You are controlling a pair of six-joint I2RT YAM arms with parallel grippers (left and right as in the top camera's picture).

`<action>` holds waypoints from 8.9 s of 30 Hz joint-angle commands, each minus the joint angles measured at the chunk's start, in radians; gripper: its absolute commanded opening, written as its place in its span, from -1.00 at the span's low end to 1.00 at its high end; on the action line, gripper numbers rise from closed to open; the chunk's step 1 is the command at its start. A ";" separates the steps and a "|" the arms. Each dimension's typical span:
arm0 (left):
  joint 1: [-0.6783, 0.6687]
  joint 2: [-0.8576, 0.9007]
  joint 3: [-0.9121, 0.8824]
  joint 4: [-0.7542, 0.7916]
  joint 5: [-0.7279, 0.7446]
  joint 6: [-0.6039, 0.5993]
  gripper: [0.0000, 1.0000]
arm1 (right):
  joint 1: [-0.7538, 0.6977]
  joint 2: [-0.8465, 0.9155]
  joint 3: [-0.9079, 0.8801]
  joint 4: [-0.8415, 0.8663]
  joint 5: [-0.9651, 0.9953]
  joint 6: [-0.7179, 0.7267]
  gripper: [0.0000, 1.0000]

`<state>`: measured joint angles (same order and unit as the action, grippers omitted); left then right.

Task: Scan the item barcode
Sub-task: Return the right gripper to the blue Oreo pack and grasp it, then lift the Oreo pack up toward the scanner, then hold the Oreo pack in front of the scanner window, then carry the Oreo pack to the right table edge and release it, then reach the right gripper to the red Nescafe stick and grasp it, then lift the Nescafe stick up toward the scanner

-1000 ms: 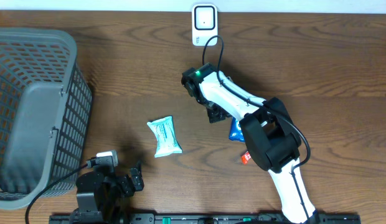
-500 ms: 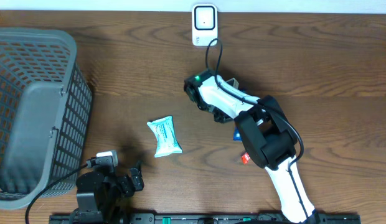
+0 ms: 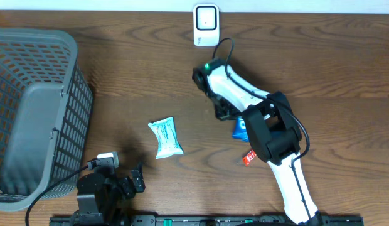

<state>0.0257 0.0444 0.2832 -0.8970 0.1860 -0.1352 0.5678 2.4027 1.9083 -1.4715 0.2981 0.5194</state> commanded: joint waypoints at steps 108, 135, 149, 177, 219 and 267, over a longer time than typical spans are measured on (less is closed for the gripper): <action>0.004 -0.008 -0.005 -0.041 0.012 -0.009 0.99 | -0.161 0.073 0.286 1.179 -0.482 0.234 -0.97; 0.004 -0.008 -0.005 -0.041 0.012 -0.008 0.99 | -0.340 -0.163 0.511 0.401 -0.225 0.055 -0.98; 0.004 -0.008 -0.005 -0.041 0.012 -0.008 0.99 | -0.858 -0.221 0.397 0.107 0.022 -0.256 -0.98; 0.004 -0.008 -0.005 -0.041 0.012 -0.008 0.99 | -1.075 -0.387 0.132 0.343 -0.145 -0.429 0.99; 0.004 -0.008 -0.005 -0.041 0.012 -0.008 0.99 | -0.344 -0.582 -0.823 0.436 -0.507 0.642 0.23; 0.004 -0.008 -0.005 -0.041 0.012 -0.008 0.99 | -0.232 -0.513 -0.792 1.431 -1.860 -0.719 -0.98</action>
<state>0.0257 0.0437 0.2863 -0.9012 0.1860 -0.1379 0.3038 1.9392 1.1110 -0.0528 -1.4822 -0.1638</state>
